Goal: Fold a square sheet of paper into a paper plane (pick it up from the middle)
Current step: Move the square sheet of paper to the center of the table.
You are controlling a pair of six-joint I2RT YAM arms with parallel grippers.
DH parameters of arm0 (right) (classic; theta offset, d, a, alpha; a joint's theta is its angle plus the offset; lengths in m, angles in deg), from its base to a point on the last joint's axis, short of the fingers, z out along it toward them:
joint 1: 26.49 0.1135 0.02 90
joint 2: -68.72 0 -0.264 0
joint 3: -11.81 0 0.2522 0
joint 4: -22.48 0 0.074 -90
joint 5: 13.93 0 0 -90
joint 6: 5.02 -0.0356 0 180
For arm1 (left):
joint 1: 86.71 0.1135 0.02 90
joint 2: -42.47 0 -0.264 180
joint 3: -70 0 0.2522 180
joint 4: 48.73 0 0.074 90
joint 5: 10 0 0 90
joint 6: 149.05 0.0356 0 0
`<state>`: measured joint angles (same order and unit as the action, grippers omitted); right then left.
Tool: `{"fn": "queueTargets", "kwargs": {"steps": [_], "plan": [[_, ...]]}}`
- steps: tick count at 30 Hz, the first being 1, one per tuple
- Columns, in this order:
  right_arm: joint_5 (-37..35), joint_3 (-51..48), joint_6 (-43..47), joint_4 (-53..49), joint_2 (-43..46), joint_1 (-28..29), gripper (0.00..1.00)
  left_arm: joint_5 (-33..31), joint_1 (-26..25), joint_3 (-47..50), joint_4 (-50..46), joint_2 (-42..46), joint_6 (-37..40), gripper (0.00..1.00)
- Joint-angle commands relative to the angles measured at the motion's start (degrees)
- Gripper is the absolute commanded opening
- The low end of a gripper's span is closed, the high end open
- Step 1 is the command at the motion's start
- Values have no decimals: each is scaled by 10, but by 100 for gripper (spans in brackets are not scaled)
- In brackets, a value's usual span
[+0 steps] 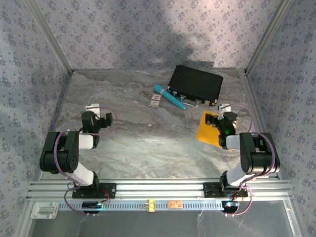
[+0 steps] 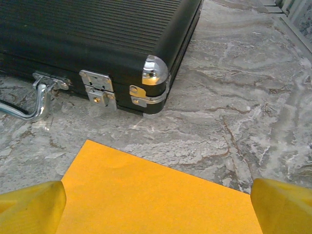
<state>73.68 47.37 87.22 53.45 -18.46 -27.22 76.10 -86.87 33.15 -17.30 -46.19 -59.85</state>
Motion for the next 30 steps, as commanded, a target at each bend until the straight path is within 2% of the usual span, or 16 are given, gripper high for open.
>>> {"fn": "queueTargets", "kwargs": {"steps": [1,5,7,10,11,15,18,21,23,25,27,30], "plan": [[-19,-5,13,23,12,10,99,-7,-12,14,44,15,14,100],[-24,-10,13,20,26,11,99,-19,-16,27,50,39,14,100],[-30,-2,12,-6,44,12,99,-37,-14,20,5,72,4,100],[-45,55,-5,-143,85,16,99,-45,-6,-15,-116,127,-29,100],[-51,71,-19,-198,97,16,99,-45,-6,-19,-135,143,-36,100],[-72,103,-84,-296,156,16,99,-74,-6,-18,-170,204,-83,100],[-89,179,-196,-470,168,5,99,-130,-5,-72,-301,235,-169,100],[-96,282,-278,-665,125,-1,99,-156,-5,-130,-440,258,-254,100],[-54,323,-283,-732,94,-5,99,-141,-3,-145,-495,276,-286,100],[0,320,-283,-729,88,-7,99,-129,-2,-140,-528,296,-345,100],[56,301,-280,-706,96,-8,99,-67,6,-127,-530,316,-368,100],[101,281,-305,-684,102,-9,99,13,8,-116,-527,335,-385,100]]}}
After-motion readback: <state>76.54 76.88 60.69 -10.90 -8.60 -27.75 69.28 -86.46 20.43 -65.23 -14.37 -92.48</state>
